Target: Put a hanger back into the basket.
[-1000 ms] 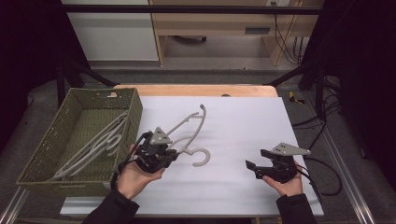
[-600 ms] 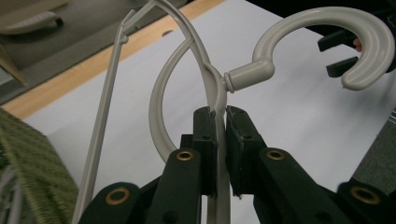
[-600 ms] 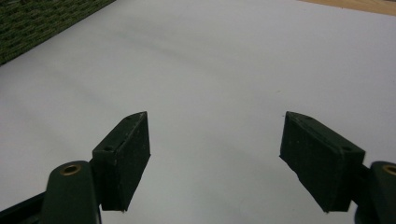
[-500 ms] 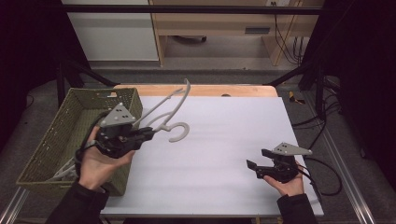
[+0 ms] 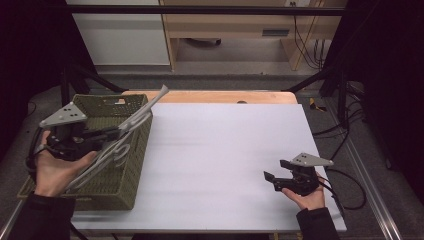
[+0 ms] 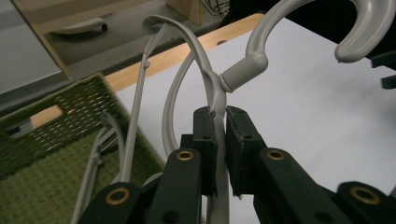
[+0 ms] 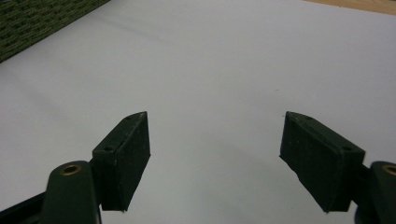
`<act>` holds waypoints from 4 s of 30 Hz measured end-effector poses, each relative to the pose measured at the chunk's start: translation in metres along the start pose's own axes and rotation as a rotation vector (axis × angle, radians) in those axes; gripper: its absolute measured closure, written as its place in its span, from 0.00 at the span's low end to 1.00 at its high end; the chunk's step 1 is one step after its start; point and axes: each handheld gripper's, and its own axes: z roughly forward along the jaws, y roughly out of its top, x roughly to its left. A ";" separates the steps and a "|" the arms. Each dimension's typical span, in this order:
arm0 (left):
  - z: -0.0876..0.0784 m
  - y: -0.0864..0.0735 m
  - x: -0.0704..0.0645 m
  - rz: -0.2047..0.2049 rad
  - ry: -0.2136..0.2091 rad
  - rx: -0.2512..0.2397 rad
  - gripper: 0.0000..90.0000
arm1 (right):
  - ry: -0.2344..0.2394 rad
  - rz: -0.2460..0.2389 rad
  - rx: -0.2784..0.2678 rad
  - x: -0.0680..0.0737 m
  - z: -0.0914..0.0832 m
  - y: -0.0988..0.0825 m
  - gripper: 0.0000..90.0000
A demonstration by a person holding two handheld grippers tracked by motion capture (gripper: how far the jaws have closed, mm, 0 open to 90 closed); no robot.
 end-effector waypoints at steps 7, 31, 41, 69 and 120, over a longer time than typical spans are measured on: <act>-0.004 -0.028 0.038 -0.071 0.046 -0.023 0.92 | 0.002 0.003 0.005 0.001 0.001 0.000 0.27; 0.028 -0.107 0.093 -0.152 0.041 0.080 0.92 | -0.004 -0.004 0.009 0.000 0.002 -0.001 0.27; 0.038 -0.107 0.091 -0.131 0.105 0.148 0.92 | -0.002 -0.005 -0.001 0.001 0.002 0.000 0.27; 0.060 -0.101 0.086 -0.120 0.106 0.378 0.69 | 0.002 -0.008 0.004 0.002 0.003 -0.001 0.27; 0.039 -0.106 0.090 -0.135 0.072 0.052 0.86 | 0.003 -0.011 0.005 0.001 0.001 -0.001 0.27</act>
